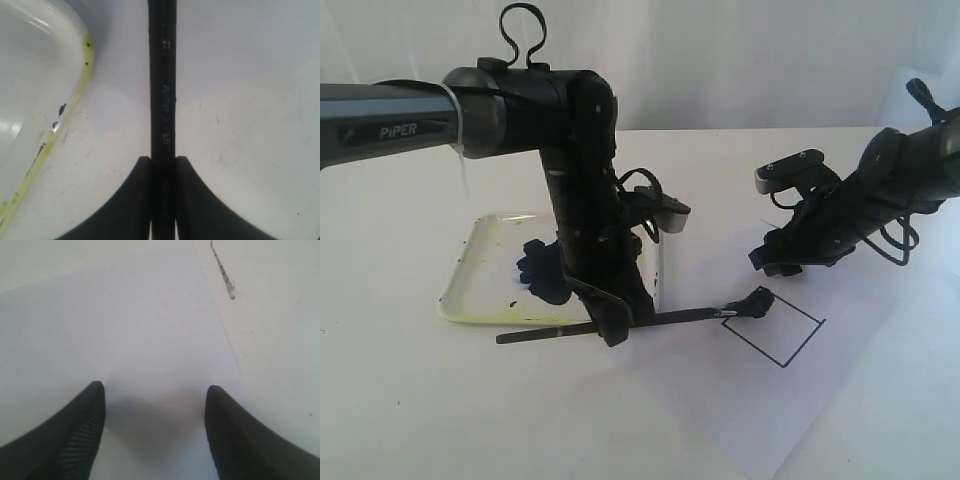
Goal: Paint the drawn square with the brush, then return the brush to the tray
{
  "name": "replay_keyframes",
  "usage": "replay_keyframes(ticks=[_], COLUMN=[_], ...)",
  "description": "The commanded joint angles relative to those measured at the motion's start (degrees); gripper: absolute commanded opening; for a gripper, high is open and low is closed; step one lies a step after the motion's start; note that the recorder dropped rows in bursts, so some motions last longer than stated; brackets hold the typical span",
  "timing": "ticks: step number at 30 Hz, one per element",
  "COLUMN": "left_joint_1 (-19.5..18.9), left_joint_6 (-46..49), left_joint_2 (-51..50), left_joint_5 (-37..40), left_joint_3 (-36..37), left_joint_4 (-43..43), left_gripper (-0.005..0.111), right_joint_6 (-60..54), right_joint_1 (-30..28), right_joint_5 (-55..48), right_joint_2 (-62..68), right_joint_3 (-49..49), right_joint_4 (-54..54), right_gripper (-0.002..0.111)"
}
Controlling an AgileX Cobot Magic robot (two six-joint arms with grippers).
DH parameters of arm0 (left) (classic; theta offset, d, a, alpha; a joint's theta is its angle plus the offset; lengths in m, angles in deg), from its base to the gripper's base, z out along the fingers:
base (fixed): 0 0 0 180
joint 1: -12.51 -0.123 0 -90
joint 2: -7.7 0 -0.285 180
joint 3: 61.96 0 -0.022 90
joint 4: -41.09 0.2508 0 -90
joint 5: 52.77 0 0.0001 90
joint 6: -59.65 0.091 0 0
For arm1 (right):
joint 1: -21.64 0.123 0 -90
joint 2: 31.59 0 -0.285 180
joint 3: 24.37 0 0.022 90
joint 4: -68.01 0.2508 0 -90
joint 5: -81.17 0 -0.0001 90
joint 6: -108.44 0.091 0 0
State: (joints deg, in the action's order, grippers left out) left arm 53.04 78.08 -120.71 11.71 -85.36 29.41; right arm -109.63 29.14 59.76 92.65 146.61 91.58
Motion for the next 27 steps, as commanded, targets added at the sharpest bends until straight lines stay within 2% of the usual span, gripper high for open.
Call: replay_keyframes(ticks=[1,15,20,27], left_joint_1=[0.20,0.20,0.20,0.20], left_joint_6=[-0.50,-0.50,-0.66,-0.32], left_joint_2=[0.10,0.10,0.60,1.35], left_joint_5=[5.48,5.48,5.48,5.48], left_joint_3=[-0.08,-0.18,-3.42,-3.31], left_joint_4=[0.23,1.41,1.77,1.58], left_gripper=[0.000,0.000,0.000,0.000], right_joint_6=[-0.70,-0.70,-0.70,-0.70], right_joint_1=[-0.03,-0.03,-0.03,-0.03], right_joint_5=[0.21,0.35,0.47,0.72], right_joint_2=[0.44,0.44,0.44,0.44], right_joint_3=[0.02,0.02,0.02,0.02], right_joint_4=[-0.07,-0.07,-0.07,-0.07], right_gripper=[0.055,0.055,0.055,0.055])
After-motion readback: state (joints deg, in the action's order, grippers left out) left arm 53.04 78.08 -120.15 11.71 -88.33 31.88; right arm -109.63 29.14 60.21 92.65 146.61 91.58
